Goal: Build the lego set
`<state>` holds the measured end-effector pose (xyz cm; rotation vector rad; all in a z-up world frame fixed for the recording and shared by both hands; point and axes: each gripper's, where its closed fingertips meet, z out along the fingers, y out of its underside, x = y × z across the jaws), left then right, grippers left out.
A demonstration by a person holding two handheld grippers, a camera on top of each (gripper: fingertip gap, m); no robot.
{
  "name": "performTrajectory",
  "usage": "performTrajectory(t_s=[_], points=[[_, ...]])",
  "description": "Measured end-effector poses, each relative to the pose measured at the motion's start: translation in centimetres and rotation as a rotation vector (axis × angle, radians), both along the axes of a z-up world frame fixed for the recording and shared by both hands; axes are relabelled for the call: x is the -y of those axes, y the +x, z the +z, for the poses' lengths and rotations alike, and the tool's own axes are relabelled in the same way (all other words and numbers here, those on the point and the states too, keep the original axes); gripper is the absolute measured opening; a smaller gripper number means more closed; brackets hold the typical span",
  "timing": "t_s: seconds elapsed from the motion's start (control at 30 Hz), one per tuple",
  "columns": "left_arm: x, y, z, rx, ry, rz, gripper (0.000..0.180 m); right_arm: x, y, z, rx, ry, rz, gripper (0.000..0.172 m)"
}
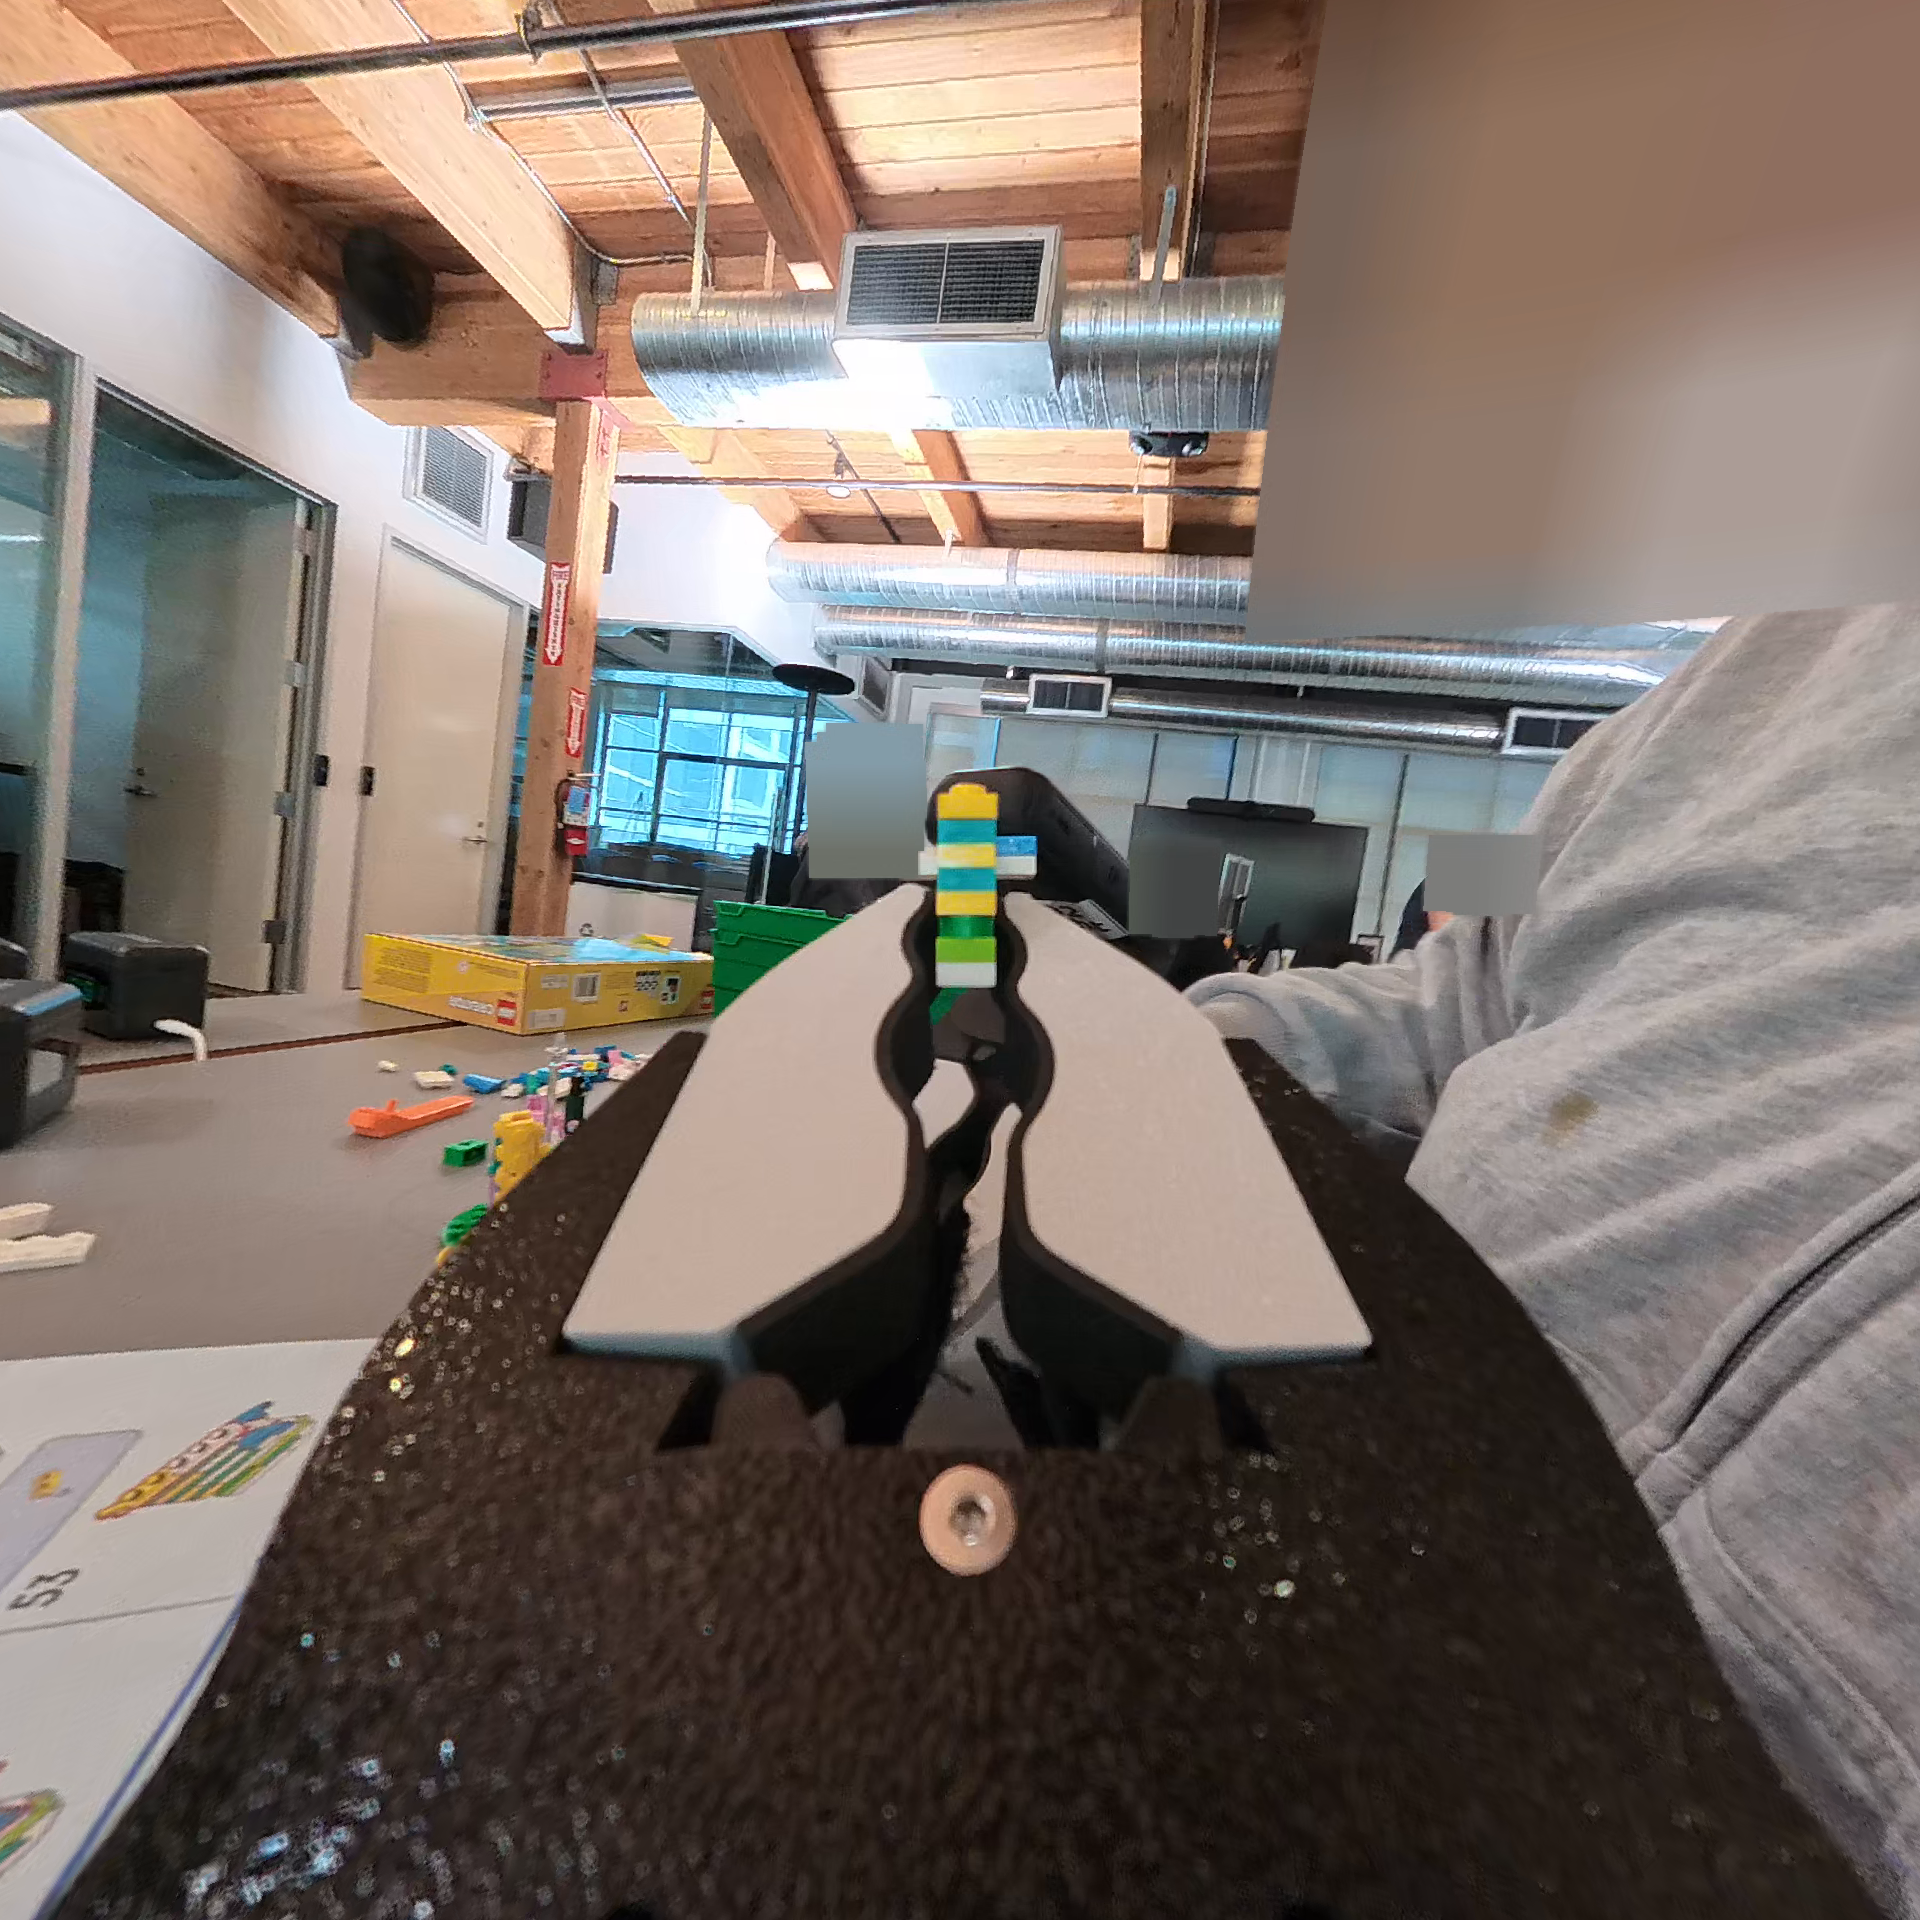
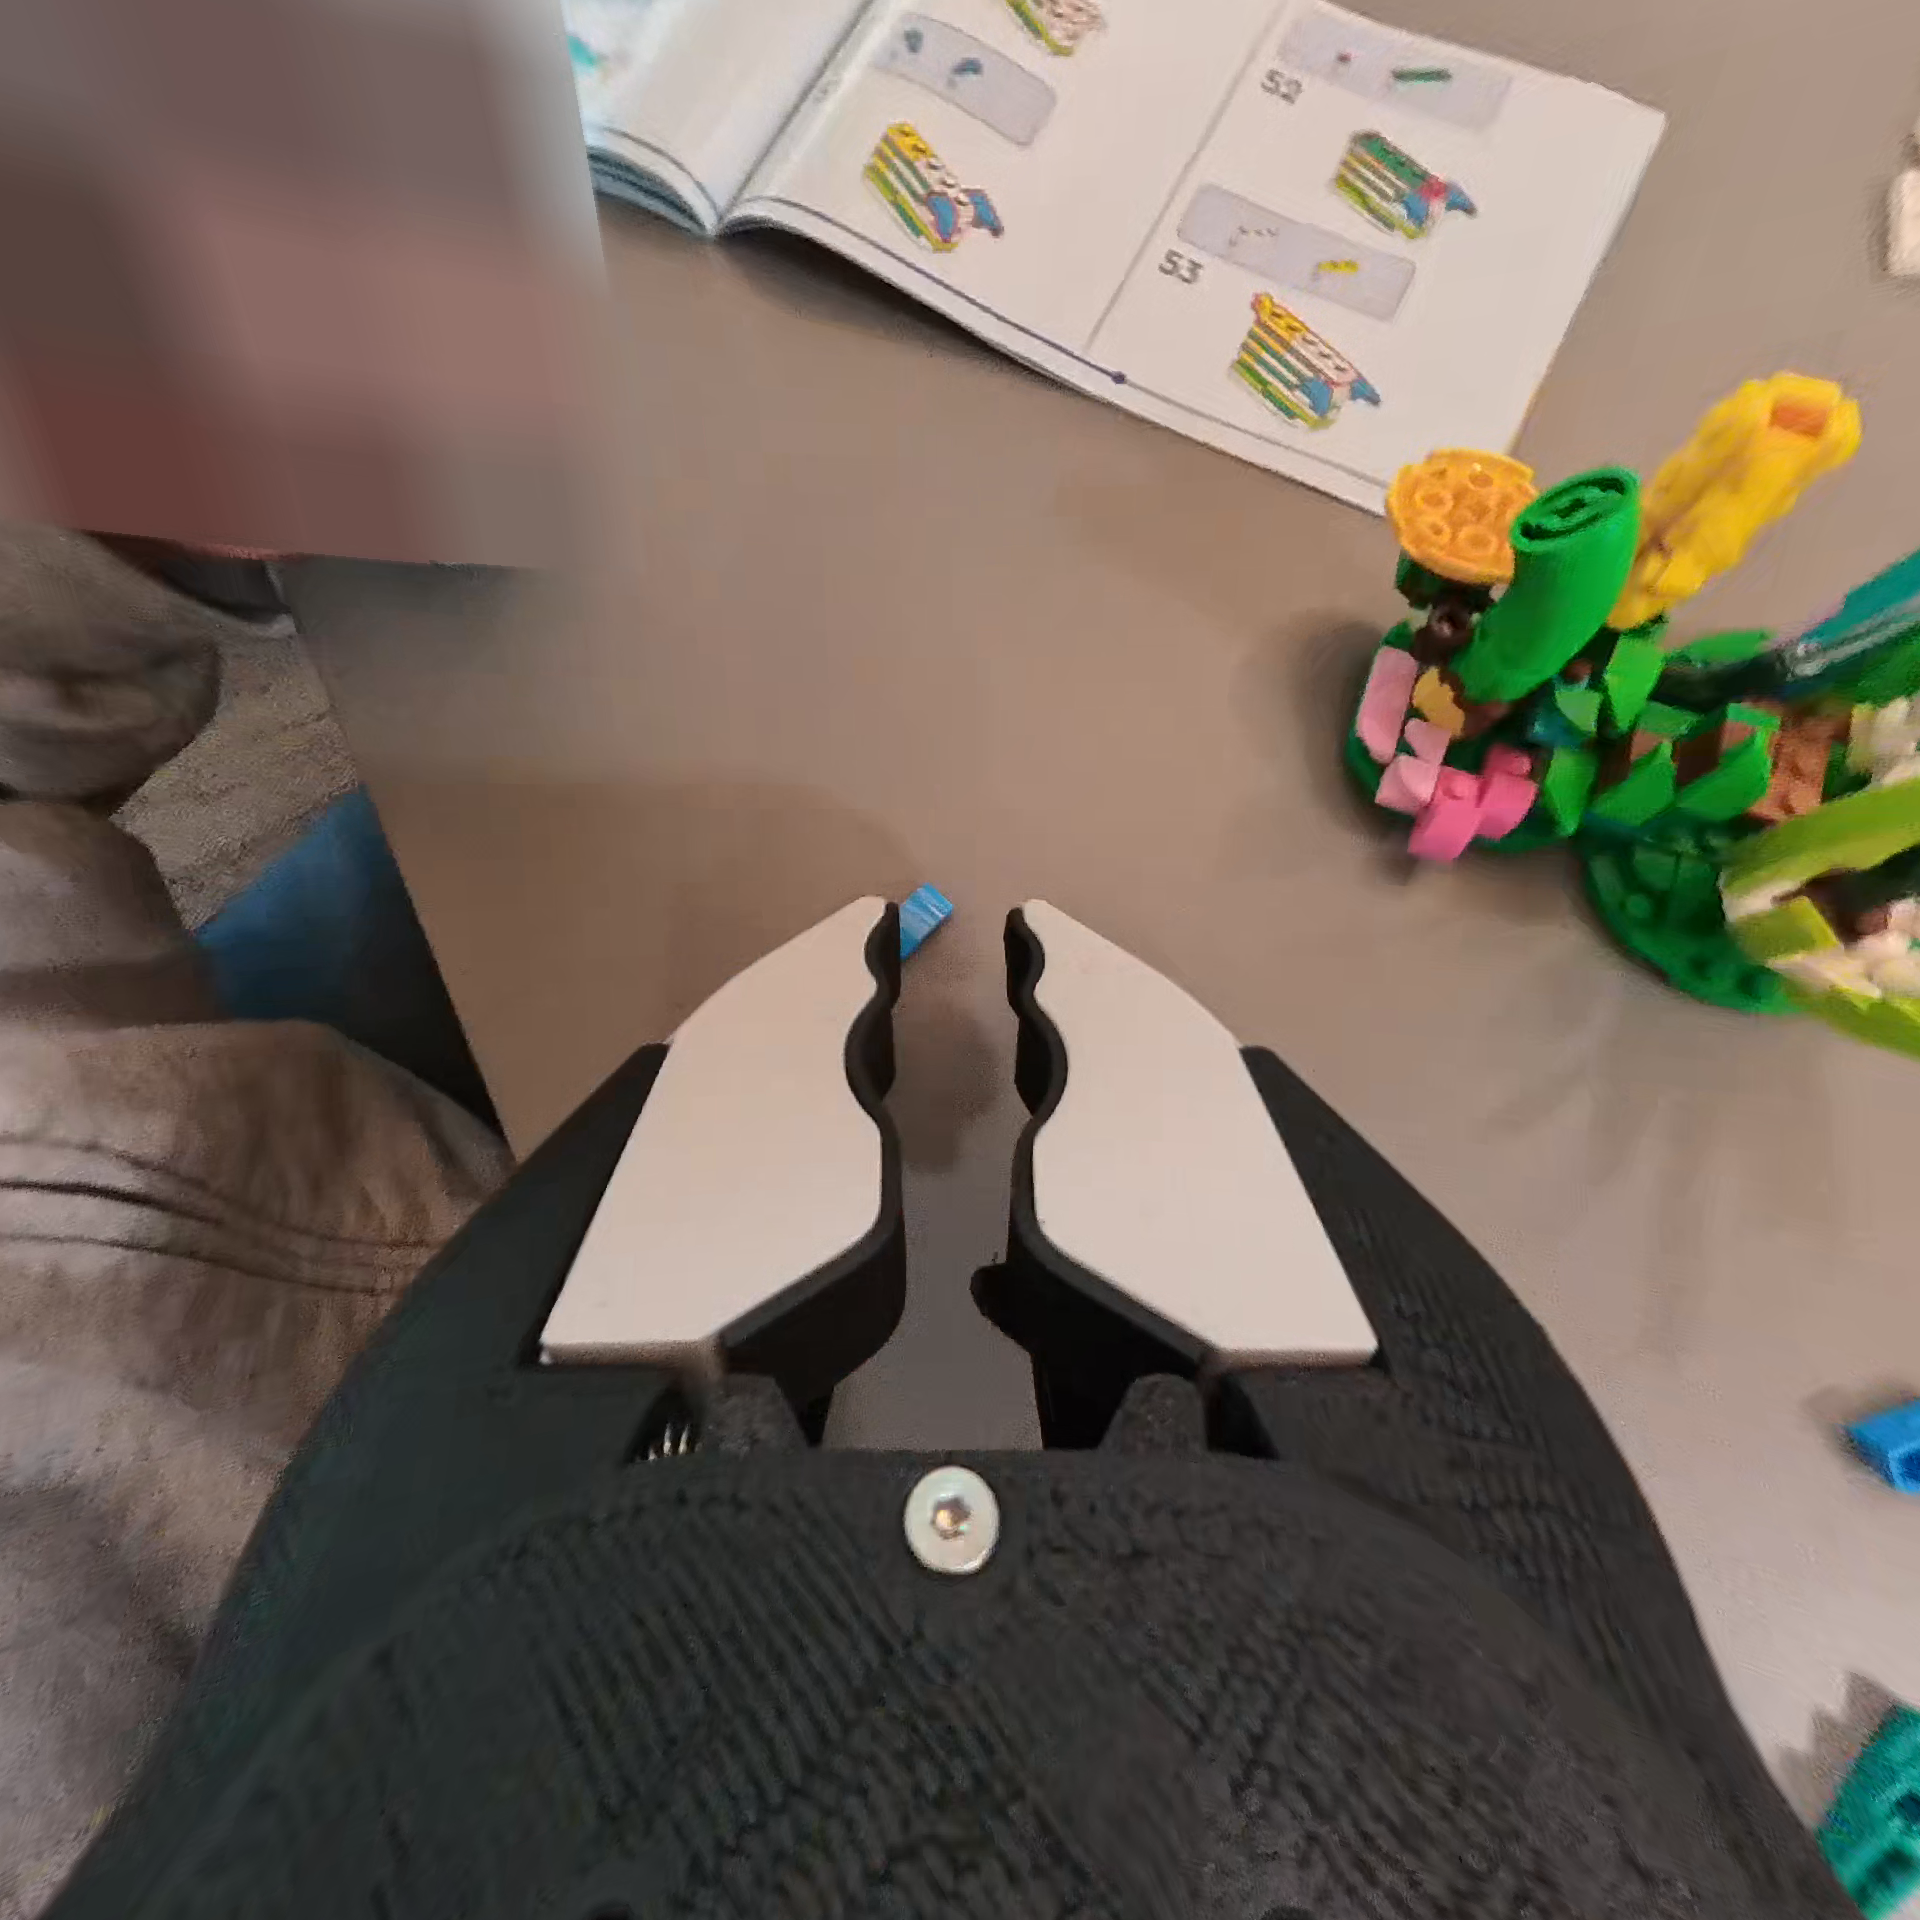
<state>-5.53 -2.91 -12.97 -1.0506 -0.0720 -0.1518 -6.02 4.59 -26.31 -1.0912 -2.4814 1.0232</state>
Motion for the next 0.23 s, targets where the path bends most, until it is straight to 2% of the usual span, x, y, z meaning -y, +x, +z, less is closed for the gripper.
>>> performTrajectory(t_s=[0.03,0.13,0.23], points=[[0.03,-0.01,0.0,-0.004,-0.001,0.005,0.008,-0.16,-0.08,-0.15,0.002,0.008,-0.027,0.018],[0.06,-0.04,-0.02,0.001,0.002,0.002,0.008,0.44,0.37,-0.43,0.036,-0.019,-0.032,0.021],[-0.06,0.02,-0.1,0.0,-0.002,-0.001,0.008,0.26,0.33,-1.13,0.018,0.046,-0.021,0.022]])
